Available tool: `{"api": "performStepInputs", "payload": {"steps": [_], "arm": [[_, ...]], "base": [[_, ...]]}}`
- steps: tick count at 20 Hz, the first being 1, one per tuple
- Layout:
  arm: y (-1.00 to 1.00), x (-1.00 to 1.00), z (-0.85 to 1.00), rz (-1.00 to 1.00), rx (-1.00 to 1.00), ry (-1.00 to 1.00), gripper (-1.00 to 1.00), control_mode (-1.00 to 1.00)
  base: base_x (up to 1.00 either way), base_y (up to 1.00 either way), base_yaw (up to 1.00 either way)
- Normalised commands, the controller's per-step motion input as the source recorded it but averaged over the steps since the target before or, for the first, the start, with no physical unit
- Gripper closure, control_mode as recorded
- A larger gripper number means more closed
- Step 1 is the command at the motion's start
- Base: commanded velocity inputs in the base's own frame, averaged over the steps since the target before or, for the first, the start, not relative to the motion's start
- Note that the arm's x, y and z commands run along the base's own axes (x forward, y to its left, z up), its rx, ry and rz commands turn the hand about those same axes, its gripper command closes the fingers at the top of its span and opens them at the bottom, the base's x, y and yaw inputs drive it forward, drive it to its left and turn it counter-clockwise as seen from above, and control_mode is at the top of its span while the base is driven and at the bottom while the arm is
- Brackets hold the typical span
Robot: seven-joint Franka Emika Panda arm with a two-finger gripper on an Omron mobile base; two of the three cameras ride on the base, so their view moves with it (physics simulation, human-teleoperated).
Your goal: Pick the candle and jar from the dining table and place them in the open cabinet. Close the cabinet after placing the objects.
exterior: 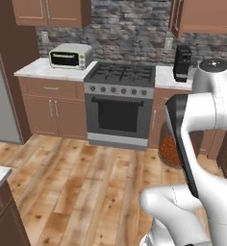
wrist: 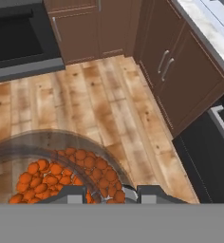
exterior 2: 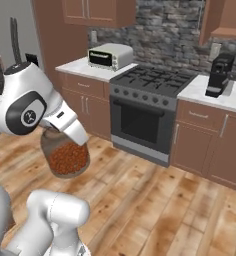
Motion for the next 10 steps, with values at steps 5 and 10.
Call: {"api": "performStepInputs", "payload": {"steps": [5,10], "arm": [[0.0,0.0,0.0,0.0,0.0,0.0,1.0,1.0],[0.0,0.0,0.0,0.0,0.0,0.0,1.0,1.0]], "base": [[0.34,-0.61,0.0],[0.33,-0.59,0.0]]}}
